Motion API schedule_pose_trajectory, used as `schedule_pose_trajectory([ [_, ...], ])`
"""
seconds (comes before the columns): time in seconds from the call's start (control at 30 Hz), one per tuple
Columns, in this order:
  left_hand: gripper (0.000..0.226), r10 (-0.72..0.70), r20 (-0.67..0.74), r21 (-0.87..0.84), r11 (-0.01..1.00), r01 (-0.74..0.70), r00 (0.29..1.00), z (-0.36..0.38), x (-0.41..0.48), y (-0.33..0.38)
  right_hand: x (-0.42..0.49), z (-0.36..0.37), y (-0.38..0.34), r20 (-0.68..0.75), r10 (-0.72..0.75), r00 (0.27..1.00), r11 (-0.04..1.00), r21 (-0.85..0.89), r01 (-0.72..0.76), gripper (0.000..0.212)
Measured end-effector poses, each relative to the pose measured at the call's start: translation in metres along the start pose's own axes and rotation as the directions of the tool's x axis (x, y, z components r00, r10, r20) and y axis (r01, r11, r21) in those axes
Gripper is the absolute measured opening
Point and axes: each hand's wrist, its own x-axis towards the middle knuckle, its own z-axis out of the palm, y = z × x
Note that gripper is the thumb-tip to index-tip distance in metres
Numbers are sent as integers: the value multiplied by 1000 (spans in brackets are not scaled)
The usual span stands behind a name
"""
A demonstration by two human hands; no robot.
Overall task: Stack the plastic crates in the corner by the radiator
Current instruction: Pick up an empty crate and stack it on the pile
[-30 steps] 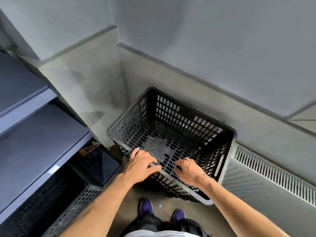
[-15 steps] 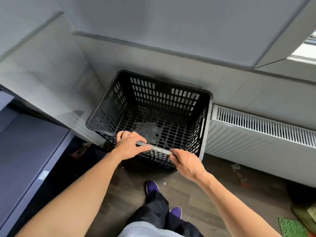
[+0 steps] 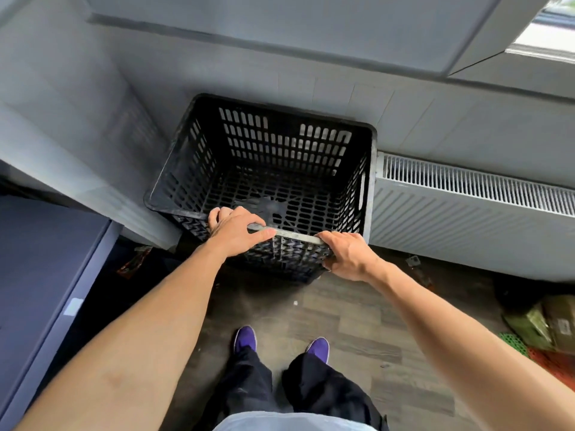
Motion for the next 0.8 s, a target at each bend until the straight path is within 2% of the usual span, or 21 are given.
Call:
schedule_pose_trajectory([
  [0.1,57,44,5,4,999,-44,999,1,1,-4,4,-6,-4,18,47,999,999,-27,-47,53],
  [0.23,51,170,43,174,969,-175,985,-6,0,-14,13,-7,-12,36,134,990,981,-144,-128,52],
  [0.33,40,150,67,291,943,-163,986,-20,11,-24,17,-4,-15,28,191,981,969,-166,-184,43],
  [0.43,26,241,77,426,870,-250,968,-31,18,-44,19,-3,-19,-20,183,983,959,-218,-183,42],
  [0.57,19,385,106,390,832,-395,917,-33,28,-65,23,-5,-19,1,167,986,965,-206,-163,45],
  [0.67,23,449,47,422,801,-425,892,-28,29,-69,38,-5,-33,29,91,995,984,-155,-85,60],
  [0.7,25,456,30,424,800,-425,890,-26,29,-70,44,-4,-41,19,65,998,989,-136,-62,57],
  [0.8,28,464,-13,417,808,-417,886,-22,28,-73,58,-2,-58,-28,36,999,989,-146,-39,28],
])
